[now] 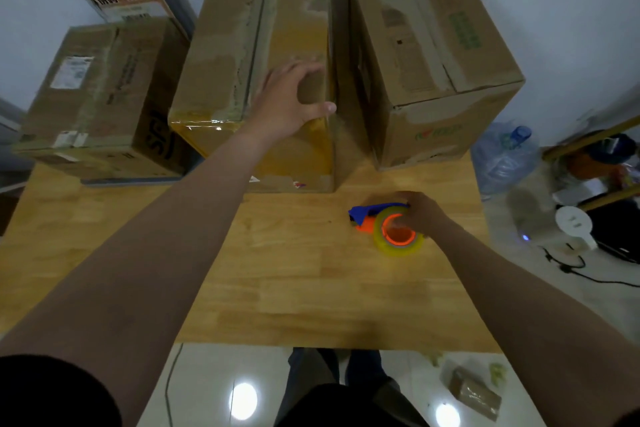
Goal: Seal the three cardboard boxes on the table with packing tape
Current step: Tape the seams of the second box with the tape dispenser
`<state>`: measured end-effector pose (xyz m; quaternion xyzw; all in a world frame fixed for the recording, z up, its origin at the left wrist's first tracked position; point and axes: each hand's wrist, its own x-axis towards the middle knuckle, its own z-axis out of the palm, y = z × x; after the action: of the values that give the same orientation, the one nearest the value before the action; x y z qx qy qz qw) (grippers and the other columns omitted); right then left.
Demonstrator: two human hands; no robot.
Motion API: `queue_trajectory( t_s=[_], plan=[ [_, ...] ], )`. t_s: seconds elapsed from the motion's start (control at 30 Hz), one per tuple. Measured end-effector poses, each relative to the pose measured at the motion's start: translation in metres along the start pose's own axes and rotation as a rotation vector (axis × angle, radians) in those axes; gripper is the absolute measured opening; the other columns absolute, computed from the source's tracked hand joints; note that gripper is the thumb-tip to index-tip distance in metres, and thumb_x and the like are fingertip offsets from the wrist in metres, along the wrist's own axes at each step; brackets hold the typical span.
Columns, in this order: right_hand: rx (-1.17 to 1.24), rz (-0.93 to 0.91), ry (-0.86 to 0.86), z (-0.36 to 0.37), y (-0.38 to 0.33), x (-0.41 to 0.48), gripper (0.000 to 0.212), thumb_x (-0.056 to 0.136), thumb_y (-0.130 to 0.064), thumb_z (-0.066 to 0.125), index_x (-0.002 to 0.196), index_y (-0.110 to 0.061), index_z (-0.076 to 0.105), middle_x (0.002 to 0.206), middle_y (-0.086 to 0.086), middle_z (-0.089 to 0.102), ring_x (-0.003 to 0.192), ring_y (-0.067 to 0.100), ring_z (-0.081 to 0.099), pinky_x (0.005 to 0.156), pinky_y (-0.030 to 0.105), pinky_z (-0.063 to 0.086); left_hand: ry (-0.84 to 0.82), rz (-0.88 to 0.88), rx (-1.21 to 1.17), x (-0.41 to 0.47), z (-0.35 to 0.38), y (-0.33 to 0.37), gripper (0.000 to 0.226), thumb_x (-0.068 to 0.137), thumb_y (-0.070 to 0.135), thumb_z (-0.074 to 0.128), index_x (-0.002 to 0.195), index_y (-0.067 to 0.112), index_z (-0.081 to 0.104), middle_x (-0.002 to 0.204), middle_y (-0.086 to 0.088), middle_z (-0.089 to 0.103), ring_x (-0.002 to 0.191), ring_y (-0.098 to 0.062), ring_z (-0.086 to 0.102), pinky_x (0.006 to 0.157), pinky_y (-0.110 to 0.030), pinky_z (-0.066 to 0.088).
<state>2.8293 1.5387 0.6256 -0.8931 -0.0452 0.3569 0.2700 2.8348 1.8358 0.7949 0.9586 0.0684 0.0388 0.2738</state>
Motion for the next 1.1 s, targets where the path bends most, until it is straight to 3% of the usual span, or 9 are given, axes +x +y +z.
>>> queue_trajectory(
  t_s=[0.13, 0.23, 0.33, 0.43, 0.6, 0.7, 0.77, 0.9, 1.1],
  plan=[
    [-0.039, -0.073, 0.073, -0.018, -0.021, -0.018, 0.076, 0.08, -0.022, 0.081, 0.149, -0.024, 0.048, 0.144, 0.011, 0.055, 0.13, 0.027, 0.055, 0.097, 0.036, 0.049, -0.011, -0.051, -0.197, -0.004, -0.01, 0.005, 0.073, 0.078, 0.049, 0.083, 0.142, 0.04, 0.051, 0.142, 0.014, 0.052, 0.135, -0.014, 0.044, 0.113, -0.041, 0.04],
    [-0.042, -0.136, 0.158, -0.034, -0.051, -0.038, 0.061, 0.088, -0.025, 0.074, 0.145, -0.019, 0.053, 0.137, 0.009, 0.06, 0.126, 0.028, 0.056, 0.095, 0.033, 0.045, 0.072, -0.061, -0.413, -0.014, -0.023, 0.007, 0.05, 0.087, 0.032, 0.081, 0.133, 0.036, 0.062, 0.127, 0.024, 0.062, 0.127, -0.001, 0.053, 0.113, -0.034, 0.043],
    [-0.054, -0.254, 0.27, -0.05, -0.089, -0.061, 0.045, 0.092, -0.027, 0.067, 0.135, -0.019, 0.06, 0.131, 0.008, 0.065, 0.123, 0.03, 0.059, 0.097, 0.037, 0.047, 0.135, -0.032, -0.386, -0.033, -0.043, 0.0, 0.03, 0.097, 0.021, 0.068, 0.125, 0.03, 0.067, 0.131, 0.015, 0.064, 0.129, -0.004, 0.053, 0.114, -0.035, 0.042],
    [-0.047, -0.36, 0.375, -0.061, -0.135, -0.087, 0.043, 0.096, -0.029, 0.061, 0.139, -0.026, 0.057, 0.133, 0.004, 0.064, 0.122, 0.025, 0.06, 0.099, 0.038, 0.049, 0.11, -0.003, -0.292, -0.066, -0.062, -0.018, 0.033, 0.101, 0.012, 0.06, 0.13, 0.026, 0.065, 0.141, 0.012, 0.057, 0.128, -0.002, 0.047, 0.103, -0.02, 0.042],
    [-0.163, -0.525, 0.503, -0.055, -0.208, -0.112, 0.04, 0.102, -0.035, 0.053, 0.14, -0.022, 0.058, 0.141, -0.002, 0.055, 0.135, 0.021, 0.046, 0.109, 0.037, 0.042, 0.124, 0.051, 0.02, -0.108, -0.081, -0.067, 0.037, 0.103, 0.011, 0.054, 0.138, 0.019, 0.063, 0.15, 0.006, 0.054, 0.147, -0.01, 0.037, 0.118, -0.034, 0.036],
    [-0.22, -0.645, 0.445, -0.035, -0.242, -0.114, 0.042, 0.105, -0.035, 0.048, 0.142, -0.015, 0.057, 0.144, 0.001, 0.055, 0.142, 0.02, 0.039, 0.116, 0.032, 0.03, 0.013, 0.09, 0.123, -0.112, -0.085, -0.084, 0.044, 0.106, 0.016, 0.05, 0.15, 0.022, 0.05, 0.158, 0.006, 0.044, 0.152, -0.013, 0.029, 0.122, -0.038, 0.03],
    [-0.243, -0.703, 0.378, -0.018, -0.261, -0.111, 0.046, 0.107, -0.042, 0.039, 0.14, -0.018, 0.058, 0.144, 0.002, 0.056, 0.143, 0.022, 0.04, 0.118, 0.037, 0.03, -0.066, 0.1, 0.144, -0.109, -0.088, -0.088, 0.05, 0.106, 0.016, 0.051, 0.155, 0.02, 0.042, 0.163, 0.005, 0.037, 0.154, -0.015, 0.024, 0.124, -0.041, 0.026],
    [-0.244, -0.683, 0.257, 0.008, -0.29, -0.104, 0.052, 0.109, -0.045, 0.027, 0.15, -0.018, 0.045, 0.159, 0.001, 0.039, 0.153, 0.019, 0.02, 0.125, 0.039, 0.015, -0.115, 0.174, 0.258, -0.097, -0.084, -0.089, 0.066, 0.1, 0.005, 0.049, 0.161, 0.015, 0.027, 0.168, -0.002, 0.025, 0.156, -0.019, 0.017, 0.127, -0.042, 0.013],
    [-0.398, -0.622, 0.336, 0.032, -0.291, -0.09, 0.062, 0.107, -0.053, 0.014, 0.159, -0.022, 0.028, 0.166, -0.009, 0.022, 0.155, 0.008, 0.005, 0.126, 0.038, 0.005, -0.143, 0.186, 0.22, -0.094, -0.082, -0.099, 0.054, 0.11, 0.016, 0.033, 0.163, 0.015, 0.019, 0.17, -0.001, 0.016, 0.158, -0.017, 0.008, 0.128, -0.04, 0.007]
  ],
)
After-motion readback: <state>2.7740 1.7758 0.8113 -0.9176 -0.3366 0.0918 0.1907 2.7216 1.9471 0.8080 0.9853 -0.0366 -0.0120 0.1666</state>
